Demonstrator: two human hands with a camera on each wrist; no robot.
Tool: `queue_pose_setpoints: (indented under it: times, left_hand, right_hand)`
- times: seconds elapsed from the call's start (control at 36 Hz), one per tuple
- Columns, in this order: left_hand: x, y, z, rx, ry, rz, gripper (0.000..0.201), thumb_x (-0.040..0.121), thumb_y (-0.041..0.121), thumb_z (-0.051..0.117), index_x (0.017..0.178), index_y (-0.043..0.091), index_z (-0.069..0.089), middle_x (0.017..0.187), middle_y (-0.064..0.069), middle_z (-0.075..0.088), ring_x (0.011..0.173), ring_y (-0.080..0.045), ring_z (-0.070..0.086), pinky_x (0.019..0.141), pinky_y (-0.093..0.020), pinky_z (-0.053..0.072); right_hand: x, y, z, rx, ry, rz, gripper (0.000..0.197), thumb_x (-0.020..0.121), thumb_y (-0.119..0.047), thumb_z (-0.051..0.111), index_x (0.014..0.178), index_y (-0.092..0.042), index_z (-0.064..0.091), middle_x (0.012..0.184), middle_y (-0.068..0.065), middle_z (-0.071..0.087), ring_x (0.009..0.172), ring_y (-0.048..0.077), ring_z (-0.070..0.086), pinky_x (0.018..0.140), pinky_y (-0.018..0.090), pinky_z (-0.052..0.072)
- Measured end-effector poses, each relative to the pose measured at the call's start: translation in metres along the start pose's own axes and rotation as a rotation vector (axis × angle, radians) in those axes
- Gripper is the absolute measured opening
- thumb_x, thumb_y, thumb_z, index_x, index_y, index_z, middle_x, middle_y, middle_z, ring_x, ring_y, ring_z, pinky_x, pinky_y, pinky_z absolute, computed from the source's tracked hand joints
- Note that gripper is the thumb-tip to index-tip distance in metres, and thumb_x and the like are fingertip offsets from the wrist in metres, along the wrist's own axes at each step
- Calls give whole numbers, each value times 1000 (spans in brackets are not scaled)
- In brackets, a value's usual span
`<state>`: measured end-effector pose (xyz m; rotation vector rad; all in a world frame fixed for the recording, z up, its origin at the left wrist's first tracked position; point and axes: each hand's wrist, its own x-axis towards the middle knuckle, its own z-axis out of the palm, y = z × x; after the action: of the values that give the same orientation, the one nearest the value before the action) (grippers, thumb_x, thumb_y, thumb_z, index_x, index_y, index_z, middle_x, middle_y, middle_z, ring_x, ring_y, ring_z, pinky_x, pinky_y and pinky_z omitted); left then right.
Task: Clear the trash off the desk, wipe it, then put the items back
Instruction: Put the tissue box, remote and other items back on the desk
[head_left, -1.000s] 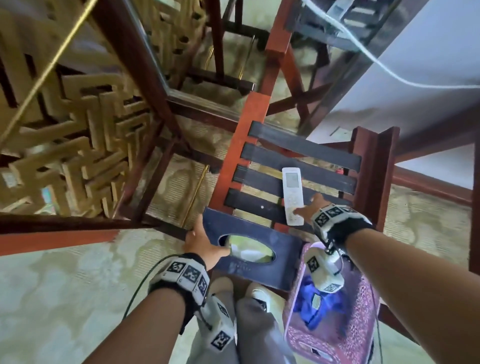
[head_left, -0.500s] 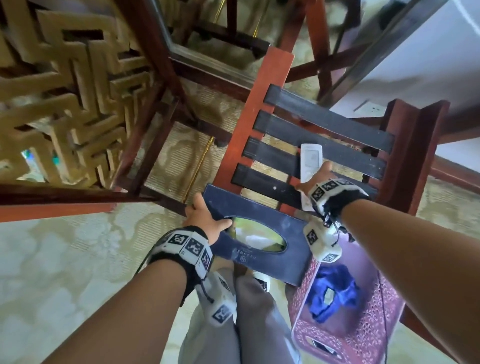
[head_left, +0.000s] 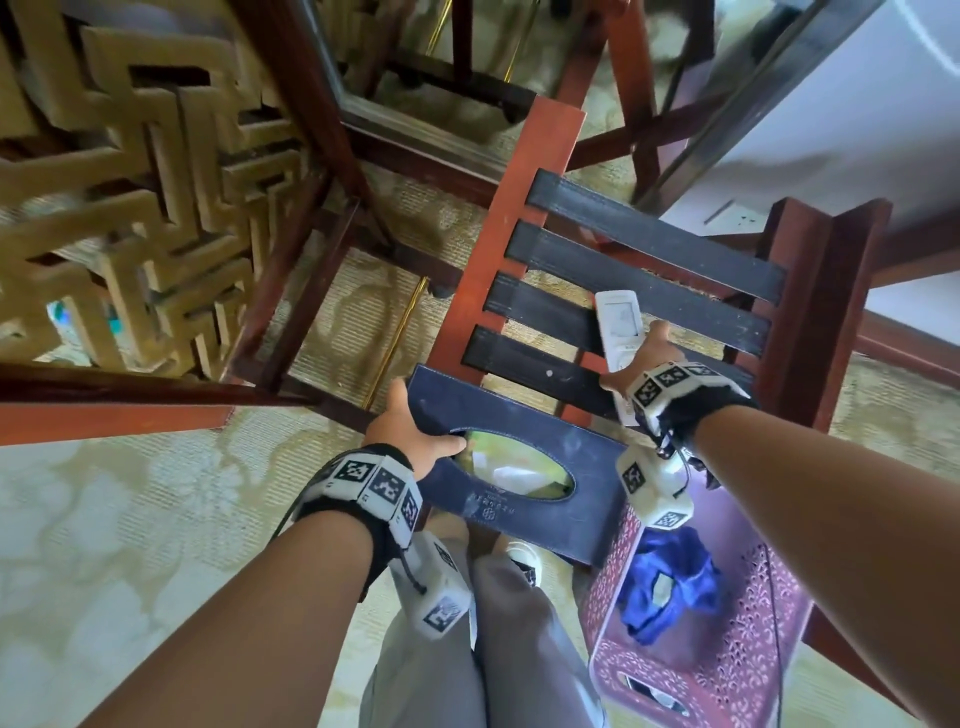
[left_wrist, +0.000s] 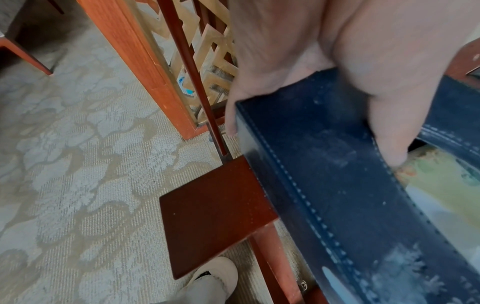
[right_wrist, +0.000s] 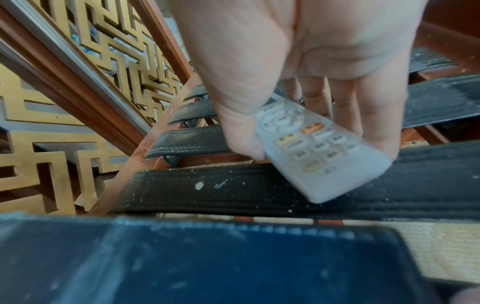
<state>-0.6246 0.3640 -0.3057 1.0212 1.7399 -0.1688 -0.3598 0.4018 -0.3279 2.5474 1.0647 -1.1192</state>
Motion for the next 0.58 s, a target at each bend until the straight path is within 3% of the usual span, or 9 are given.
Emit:
queue_pose_setpoints:
  times: [0.11, 0.22, 0.39, 0.58]
  left_hand:
    - [-1, 0, 1, 1, 7, 14, 73, 77, 23, 76, 133, 20, 30, 124, -6, 56, 109, -29, 57, 81, -35, 42]
    - [-7, 3, 3, 10, 32, 29, 71, 81, 18, 70, 136, 20, 26, 110, -2, 54, 90, -23, 51, 76, -32, 38]
    - [-25, -7, 1, 30, 146, -46, 76, 79, 23, 71, 138, 16, 25, 126, -14, 56, 110, -36, 57, 80, -39, 42]
    - [-51, -9, -39, -9, 187, -102, 99, 80, 25, 70, 152, 18, 3, 141, -17, 45, 123, -38, 48, 96, -43, 40]
  right_hand:
    - [-6, 2, -4, -65, 15, -23, 84, 75, -24, 78, 140, -8, 27, 128, 16, 54, 116, 35, 53, 82, 35, 42]
    - [-15, 5, -14, -65, 38, -73, 74, 75, -26, 78, 133, -7, 36, 116, 6, 54, 114, 32, 54, 76, 30, 35]
    - [-37, 1, -35, -70, 100, -39, 74, 72, -35, 78, 127, -8, 36, 121, 15, 55, 108, 34, 56, 75, 36, 45]
    - [-83, 4, -74, 130, 196, -76, 72, 71, -31, 76, 125, -9, 34, 114, 12, 55, 99, 32, 58, 72, 34, 47]
